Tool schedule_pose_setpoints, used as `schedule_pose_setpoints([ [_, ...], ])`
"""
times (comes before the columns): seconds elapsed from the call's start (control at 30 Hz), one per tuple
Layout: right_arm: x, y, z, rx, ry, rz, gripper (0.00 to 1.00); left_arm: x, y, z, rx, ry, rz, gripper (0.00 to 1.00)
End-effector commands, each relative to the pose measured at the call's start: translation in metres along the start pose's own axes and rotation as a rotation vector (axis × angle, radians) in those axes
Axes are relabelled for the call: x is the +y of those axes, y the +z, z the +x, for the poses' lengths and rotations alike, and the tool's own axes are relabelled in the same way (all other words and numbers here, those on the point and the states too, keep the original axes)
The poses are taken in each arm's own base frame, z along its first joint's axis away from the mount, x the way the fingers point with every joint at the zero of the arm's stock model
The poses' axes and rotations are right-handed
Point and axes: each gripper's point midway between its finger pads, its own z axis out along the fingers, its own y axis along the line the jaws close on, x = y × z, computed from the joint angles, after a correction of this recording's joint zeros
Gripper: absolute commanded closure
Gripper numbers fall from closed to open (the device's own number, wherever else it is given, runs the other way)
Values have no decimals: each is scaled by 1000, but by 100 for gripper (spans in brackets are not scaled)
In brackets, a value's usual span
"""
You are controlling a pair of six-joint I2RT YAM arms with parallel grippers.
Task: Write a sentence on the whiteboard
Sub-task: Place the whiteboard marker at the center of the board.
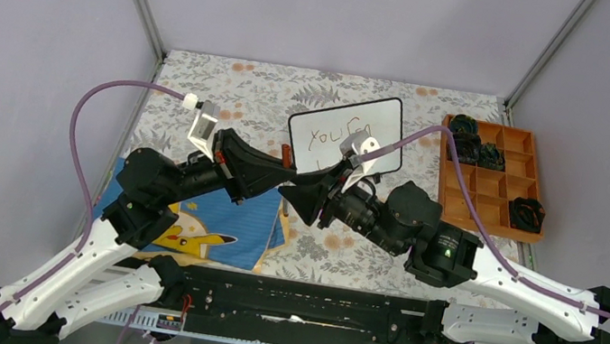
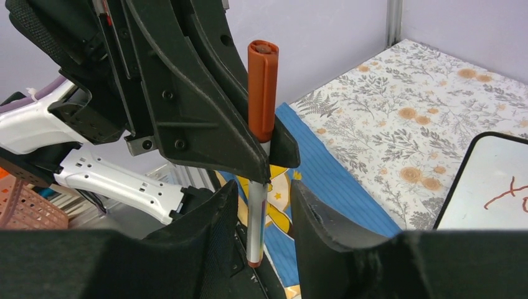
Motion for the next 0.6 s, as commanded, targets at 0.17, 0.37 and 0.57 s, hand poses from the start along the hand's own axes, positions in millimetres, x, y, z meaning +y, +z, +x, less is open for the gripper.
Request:
schedule_pose_setpoints([
  [0.17, 7, 8, -12, -45, 49, -31, 67, -8, -5, -4, -26, 21, 38, 100],
  [0.37, 6, 10, -8, -29, 46, -24, 82, -9, -6, -4, -29, 24, 38, 100],
  [0.57, -7, 5, -3, -17, 23, 32, 100, -3, -9, -3, -28, 34, -4, 60],
])
